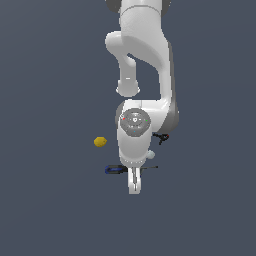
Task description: Pick up a designated object from a clutter of objects.
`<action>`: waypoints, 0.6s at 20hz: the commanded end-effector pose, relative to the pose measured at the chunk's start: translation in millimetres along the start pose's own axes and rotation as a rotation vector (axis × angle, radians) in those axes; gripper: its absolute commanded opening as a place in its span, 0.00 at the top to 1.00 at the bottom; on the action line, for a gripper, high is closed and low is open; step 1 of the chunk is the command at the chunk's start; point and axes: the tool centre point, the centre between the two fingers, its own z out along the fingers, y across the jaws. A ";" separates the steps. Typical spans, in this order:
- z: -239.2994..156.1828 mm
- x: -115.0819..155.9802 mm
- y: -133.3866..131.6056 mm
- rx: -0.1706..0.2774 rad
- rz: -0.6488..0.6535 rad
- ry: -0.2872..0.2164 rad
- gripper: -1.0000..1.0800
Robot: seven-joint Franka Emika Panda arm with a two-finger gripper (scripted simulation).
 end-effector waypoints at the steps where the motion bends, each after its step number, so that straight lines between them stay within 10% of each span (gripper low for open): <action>1: -18.0 0.9 12.6 0.001 0.000 -0.001 1.00; 12: -96.5 4.9 68.9 0.001 0.000 -0.002 1.00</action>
